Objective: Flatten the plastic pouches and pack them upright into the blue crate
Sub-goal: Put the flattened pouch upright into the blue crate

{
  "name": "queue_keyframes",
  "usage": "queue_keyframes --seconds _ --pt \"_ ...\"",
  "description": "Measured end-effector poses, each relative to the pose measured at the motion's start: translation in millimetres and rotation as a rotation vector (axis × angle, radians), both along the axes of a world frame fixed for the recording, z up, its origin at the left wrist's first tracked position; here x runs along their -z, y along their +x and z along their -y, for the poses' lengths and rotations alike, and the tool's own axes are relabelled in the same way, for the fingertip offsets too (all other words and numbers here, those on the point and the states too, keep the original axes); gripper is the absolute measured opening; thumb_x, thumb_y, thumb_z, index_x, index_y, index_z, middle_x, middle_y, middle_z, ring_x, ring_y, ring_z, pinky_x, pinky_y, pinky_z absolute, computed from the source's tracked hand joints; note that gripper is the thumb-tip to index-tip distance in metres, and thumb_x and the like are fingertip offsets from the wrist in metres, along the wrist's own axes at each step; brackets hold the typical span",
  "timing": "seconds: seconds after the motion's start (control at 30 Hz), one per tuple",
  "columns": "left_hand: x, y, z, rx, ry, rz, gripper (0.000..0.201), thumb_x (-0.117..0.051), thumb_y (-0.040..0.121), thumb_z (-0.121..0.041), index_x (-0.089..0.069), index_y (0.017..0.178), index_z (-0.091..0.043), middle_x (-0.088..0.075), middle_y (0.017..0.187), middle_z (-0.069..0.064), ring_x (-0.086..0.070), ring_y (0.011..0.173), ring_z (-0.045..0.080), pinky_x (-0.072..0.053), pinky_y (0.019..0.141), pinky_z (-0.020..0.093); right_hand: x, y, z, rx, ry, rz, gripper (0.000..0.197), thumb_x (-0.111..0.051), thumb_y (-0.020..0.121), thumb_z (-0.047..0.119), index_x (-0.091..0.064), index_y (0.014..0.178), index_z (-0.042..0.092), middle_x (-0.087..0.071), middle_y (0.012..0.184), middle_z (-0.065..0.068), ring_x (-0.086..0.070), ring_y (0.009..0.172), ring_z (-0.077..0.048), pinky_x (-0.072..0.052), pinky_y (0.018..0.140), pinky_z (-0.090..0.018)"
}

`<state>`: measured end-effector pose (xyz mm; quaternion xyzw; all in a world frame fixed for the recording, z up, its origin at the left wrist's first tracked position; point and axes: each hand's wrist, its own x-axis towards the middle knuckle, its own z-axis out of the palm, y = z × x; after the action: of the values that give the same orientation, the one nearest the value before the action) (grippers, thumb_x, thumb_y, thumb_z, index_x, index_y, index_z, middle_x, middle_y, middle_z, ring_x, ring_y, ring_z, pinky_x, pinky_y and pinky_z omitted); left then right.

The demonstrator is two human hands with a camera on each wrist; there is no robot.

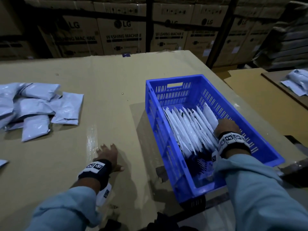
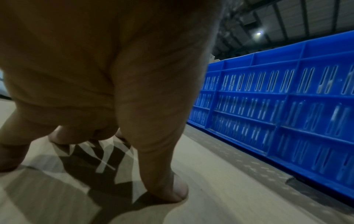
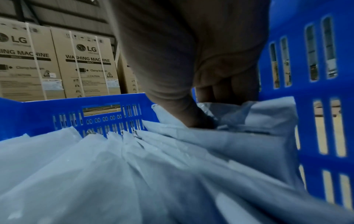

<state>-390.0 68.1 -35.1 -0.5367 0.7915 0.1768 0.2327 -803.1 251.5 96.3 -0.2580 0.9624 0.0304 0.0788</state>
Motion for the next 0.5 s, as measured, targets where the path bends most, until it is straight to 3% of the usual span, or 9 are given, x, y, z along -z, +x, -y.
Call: queue_keyframes --seconds 0.1,0.23,0.3,0.37,0.5 --pt "3 5 -1 0.005 -0.012 -0.019 0.131 -0.079 0.076 -0.062 0.009 0.160 -0.014 0.010 0.165 0.029 0.000 0.151 0.053 -0.026 0.118 0.065 8 -5 6 -0.106 0.081 0.058 0.042 -0.061 0.088 0.016 -0.063 0.130 0.012 -0.068 0.118 -0.013 -0.066 0.106 -0.034 -0.056 0.082 -0.041" --pt "1 9 -6 0.014 -0.015 -0.023 0.128 -0.075 0.079 -0.065 0.011 0.160 -0.017 0.013 0.166 0.026 0.002 0.153 0.050 -0.026 0.118 0.065 19 -4 12 -0.110 0.078 0.167 0.061 -0.056 0.093 0.017 -0.041 0.152 0.013 -0.058 0.140 -0.018 -0.060 0.121 -0.036 -0.053 0.097 -0.044" --pt "1 10 -8 0.015 -0.026 -0.028 0.127 -0.074 0.080 -0.066 0.012 0.160 -0.018 0.014 0.166 0.025 0.002 0.153 0.049 -0.025 0.118 0.065 26 -8 15 -0.104 0.060 0.224 0.065 -0.052 0.093 0.023 -0.036 0.156 0.015 -0.055 0.144 -0.018 -0.058 0.123 -0.038 -0.053 0.099 -0.047" --pt "1 12 -10 0.015 -0.034 -0.037 0.126 -0.073 0.081 -0.066 0.012 0.161 -0.018 0.015 0.166 0.024 0.003 0.154 0.047 -0.026 0.118 0.065 29 -10 17 -0.081 0.025 0.203 0.058 -0.050 0.091 0.027 -0.046 0.147 0.014 -0.059 0.138 -0.018 -0.061 0.115 -0.038 -0.055 0.095 -0.048" --pt "1 15 -12 0.023 -0.039 -0.040 0.123 -0.070 0.083 -0.067 0.013 0.161 -0.018 0.015 0.166 0.023 0.003 0.154 0.045 -0.025 0.117 0.064 17 3 18 -0.029 -0.090 -0.053 0.021 -0.059 0.087 0.018 -0.063 0.105 0.008 -0.066 0.098 -0.014 -0.064 0.084 -0.034 -0.059 0.075 -0.044"
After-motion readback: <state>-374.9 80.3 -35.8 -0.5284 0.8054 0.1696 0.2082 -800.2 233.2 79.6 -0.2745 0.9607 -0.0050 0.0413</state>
